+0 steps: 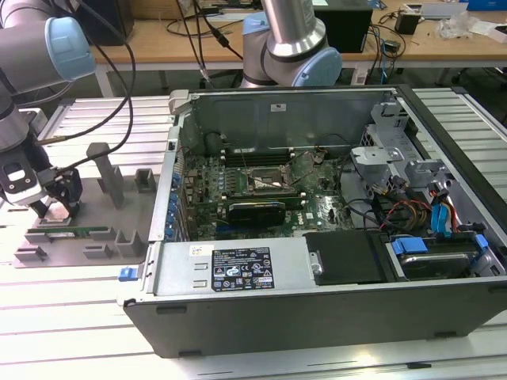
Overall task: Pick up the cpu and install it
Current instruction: 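Pick up the cpu and move it towards the insertion slot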
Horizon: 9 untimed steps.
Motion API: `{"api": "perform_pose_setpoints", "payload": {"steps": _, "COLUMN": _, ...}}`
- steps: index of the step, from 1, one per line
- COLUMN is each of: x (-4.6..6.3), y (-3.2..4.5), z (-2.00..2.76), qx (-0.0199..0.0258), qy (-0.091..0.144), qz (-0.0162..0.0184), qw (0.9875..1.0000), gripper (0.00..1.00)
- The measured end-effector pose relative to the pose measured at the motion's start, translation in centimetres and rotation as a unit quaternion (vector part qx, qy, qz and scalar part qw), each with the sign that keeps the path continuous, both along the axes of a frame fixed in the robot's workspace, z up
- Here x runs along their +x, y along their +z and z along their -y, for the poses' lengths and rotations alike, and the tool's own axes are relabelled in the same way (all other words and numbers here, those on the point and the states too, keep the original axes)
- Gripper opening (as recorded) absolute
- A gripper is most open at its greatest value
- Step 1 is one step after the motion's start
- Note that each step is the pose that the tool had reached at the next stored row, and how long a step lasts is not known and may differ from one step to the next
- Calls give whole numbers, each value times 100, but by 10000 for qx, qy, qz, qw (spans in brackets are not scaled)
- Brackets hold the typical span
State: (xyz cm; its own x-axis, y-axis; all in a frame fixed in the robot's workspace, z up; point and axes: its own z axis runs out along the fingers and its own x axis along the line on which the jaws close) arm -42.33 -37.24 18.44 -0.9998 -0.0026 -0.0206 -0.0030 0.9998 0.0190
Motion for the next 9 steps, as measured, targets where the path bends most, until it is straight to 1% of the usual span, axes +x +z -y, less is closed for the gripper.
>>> {"api": "perform_pose_setpoints", "payload": {"steps": 9, "x": 0, "y": 8, "z": -2, "qx": 0, "qy": 0, "qz": 0, "qw": 10000, "gripper": 62}}
